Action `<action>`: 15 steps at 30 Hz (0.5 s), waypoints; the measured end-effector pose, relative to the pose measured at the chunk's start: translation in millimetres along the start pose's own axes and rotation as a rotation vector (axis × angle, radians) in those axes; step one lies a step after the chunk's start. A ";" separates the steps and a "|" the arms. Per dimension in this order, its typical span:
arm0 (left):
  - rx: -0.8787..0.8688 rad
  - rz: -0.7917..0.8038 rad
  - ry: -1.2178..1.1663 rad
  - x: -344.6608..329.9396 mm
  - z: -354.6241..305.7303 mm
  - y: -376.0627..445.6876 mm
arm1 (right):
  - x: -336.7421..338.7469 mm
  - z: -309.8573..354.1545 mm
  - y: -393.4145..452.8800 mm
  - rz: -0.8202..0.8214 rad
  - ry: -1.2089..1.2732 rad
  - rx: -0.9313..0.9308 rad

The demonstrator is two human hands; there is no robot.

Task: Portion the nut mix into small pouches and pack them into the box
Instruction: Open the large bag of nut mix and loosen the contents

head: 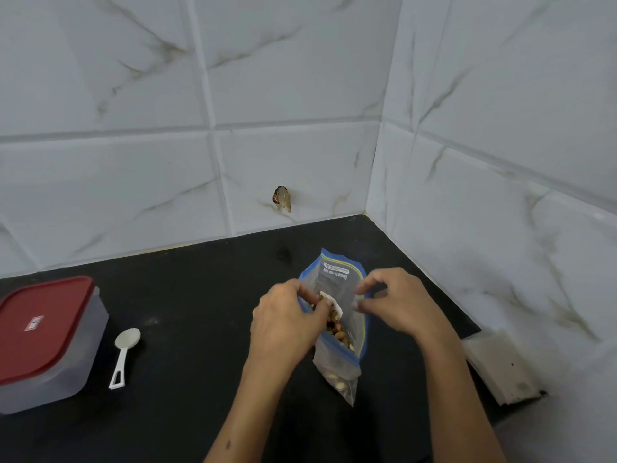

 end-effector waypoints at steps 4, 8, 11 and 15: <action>0.036 -0.085 -0.055 14.8 1.7 24.8 | 18.3 13.7 17.8 -0.255 0.035 0.041; 0.091 -0.021 -0.166 9.5 4.9 57.9 | 8.2 24.5 47.8 -0.103 0.029 0.013; 0.070 0.010 -0.293 2.4 5.9 71.9 | -3.0 30.9 63.4 -0.054 0.042 0.068; 0.037 0.040 -0.410 0.3 7.0 79.1 | -8.7 32.7 71.7 -0.060 0.060 0.117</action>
Point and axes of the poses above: each hand's wrist, its own y-axis towards the middle knuckle, its own x-axis out of the back of the hand, z = x × y, the point moved 5 cm from there along y, towards the middle knuckle, and after that the axes turned 12 degrees about z, right-handed, at the moved point
